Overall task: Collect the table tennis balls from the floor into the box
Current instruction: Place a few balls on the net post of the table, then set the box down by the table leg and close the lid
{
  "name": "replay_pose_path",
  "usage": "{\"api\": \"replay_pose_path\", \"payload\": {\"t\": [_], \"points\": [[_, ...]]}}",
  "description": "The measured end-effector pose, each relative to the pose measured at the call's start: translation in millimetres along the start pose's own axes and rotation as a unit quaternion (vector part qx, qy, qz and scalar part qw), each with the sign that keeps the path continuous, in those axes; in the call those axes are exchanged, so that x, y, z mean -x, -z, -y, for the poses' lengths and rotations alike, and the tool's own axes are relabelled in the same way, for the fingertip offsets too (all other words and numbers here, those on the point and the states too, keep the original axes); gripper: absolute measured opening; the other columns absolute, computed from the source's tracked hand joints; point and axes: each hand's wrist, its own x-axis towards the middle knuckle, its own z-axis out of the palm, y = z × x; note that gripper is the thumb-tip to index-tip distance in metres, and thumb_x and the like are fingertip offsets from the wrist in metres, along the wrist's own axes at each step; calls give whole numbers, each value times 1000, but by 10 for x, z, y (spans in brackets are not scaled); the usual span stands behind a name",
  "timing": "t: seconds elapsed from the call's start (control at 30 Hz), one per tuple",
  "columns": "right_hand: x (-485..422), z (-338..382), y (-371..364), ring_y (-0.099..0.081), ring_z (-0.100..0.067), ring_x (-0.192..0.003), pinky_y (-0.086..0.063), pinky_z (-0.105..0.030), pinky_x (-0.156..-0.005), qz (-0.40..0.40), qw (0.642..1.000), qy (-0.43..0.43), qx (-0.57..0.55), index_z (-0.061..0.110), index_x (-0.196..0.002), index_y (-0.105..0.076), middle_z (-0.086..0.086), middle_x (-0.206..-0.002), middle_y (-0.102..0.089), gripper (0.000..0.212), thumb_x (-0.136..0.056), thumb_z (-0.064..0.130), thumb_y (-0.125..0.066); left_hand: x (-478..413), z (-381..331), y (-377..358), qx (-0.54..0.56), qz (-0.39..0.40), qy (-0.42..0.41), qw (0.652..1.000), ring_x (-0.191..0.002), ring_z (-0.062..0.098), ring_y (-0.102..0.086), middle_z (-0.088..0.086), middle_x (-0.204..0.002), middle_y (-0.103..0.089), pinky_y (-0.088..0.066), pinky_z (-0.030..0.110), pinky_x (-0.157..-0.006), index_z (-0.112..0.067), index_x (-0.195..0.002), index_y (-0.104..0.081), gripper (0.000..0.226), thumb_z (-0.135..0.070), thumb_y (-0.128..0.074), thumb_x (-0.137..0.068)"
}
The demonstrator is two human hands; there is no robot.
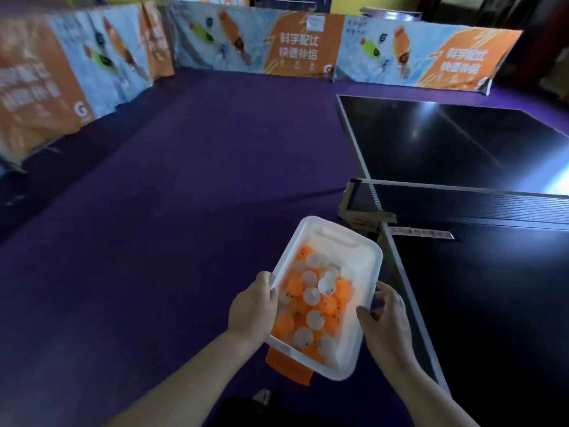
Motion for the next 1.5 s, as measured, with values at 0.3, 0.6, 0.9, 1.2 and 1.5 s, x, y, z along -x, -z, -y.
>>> {"api": "replay_pose_path", "payload": {"t": [0.3, 0.6, 0.9, 1.2, 1.5], "points": [[1161, -668, 12, -54, -4, -84, -40, -15, -57, 70, 991, -115, 19, 22, -128, -44, 2, -114, -50, 51, -83, 11, -67, 1357, 416, -287, -18, 82, 82, 993, -59, 8, -53, -8, -80, -58, -35, 22, -47, -25, -108, -47, 15, -25, -36, -98], [2245, -1251, -194, -54, -2, -82, -39, -15, -57, 73, 978, -196, 2, 21, -124, -42, 13, -95, -54, 46, -85, 8, -63, 2158, 894, -396, -63, 149, 43, 986, -58, 8, -54, -6, -77, -58, -32, 20, -45, -23, -109, -47, 15, -27, -35, -99], [3222, -2000, -629, -54, -2, -73, -39, -12, -53, 102, 952, -288, 36, 17, -120, -46, 9, -83, -57, 39, -85, 12, -60, 2986, 1613, -693, -92, 213, 88, 969, -70, 22, -52, -6, -82, -55, -38, 34, -60, -20, -109, -48, 18, -20, -35, -96], [3353, -3509, -915, -57, -10, -76, -39, -20, -56, 113, 918, -381, 20, 24, -107, -43, 7, -85, -57, 34, -83, 14, -64, 3307, 2162, -2043, -96, 251, 124, 955, -79, 28, -62, 0, -90, -66, -40, 33, -61, -23, -119, -47, 25, -22, -41, -95], [3042, -6014, -1533, -57, -21, -92, -43, -28, -70, 102, 892, -431, 87, 13, -110, -45, -5, -106, -58, 41, -75, 13, -67, 3288, 3205, -4588, -41, 267, 76, 960, -102, 32, -62, 5, -121, -61, -47, 38, -77, -21, -129, -54, 38, -22, -56, -91]]}}
